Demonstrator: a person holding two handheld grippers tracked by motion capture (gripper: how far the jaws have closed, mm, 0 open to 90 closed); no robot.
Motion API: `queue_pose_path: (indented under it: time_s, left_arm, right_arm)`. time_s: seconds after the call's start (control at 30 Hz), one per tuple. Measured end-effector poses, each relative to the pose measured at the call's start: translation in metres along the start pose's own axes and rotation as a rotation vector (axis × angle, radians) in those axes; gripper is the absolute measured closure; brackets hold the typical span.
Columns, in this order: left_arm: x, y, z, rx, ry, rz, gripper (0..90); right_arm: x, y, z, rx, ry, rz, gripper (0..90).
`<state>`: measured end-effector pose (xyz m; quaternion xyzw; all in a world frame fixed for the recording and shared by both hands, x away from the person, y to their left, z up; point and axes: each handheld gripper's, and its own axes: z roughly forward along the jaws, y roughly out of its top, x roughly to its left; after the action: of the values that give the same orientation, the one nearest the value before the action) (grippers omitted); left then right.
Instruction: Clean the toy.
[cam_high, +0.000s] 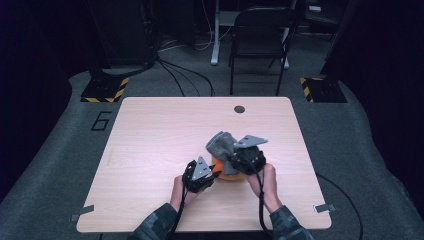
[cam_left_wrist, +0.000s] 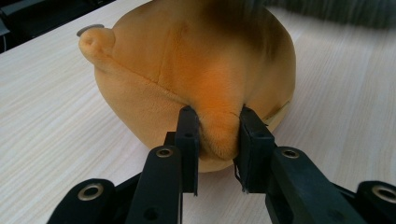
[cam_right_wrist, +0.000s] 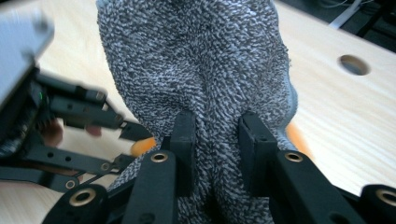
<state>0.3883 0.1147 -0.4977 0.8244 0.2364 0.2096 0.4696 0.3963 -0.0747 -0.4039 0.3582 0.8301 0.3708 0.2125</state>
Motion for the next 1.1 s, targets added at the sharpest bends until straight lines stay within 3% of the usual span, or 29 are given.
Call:
queue_pose_path:
  time_s: [0.03, 0.1, 0.23, 0.3, 0.43, 0.5, 0.67, 0.87, 1.1]
  left_arm:
    - [0.000, 0.000, 0.000, 0.000, -0.002, -0.002, 73.0]
    - [0.000, 0.000, 0.001, 0.001, 0.001, -0.003, 73.1]
    - [0.000, 0.000, 0.001, -0.005, -0.003, -0.006, 73.0]
    - [0.000, 0.000, 0.001, -0.002, -0.005, -0.005, 73.0]
    - [0.001, 0.000, 0.001, -0.003, -0.011, -0.008, 73.1]
    - [0.001, 0.001, 0.001, 0.000, -0.011, -0.012, 73.1]
    - [0.002, 0.001, 0.002, -0.001, -0.013, -0.018, 73.1]
    - [0.002, 0.001, 0.003, -0.004, -0.019, -0.022, 73.1]
    - [0.002, 0.001, 0.003, -0.005, -0.019, -0.025, 73.1]
  right_arm:
    - [0.007, -0.002, 0.005, 0.030, -0.014, 0.001, 70.0]
    - [0.012, -0.007, 0.013, 0.063, -0.049, -0.053, 70.0]
    - [0.004, -0.010, 0.013, 0.055, -0.048, -0.020, 70.1]
    - [-0.002, -0.011, 0.013, 0.052, -0.057, -0.030, 70.0]
    - [-0.015, -0.017, 0.010, 0.054, -0.076, 0.010, 69.9]
    - [-0.022, -0.022, 0.009, 0.061, -0.109, 0.034, 69.7]
    - [-0.045, -0.036, 0.010, 0.091, -0.133, 0.116, 69.6]
    - [-0.068, -0.053, 0.017, 0.114, -0.114, 0.216, 69.6]
    - [-0.082, -0.070, 0.027, 0.185, -0.176, 0.231, 69.6]
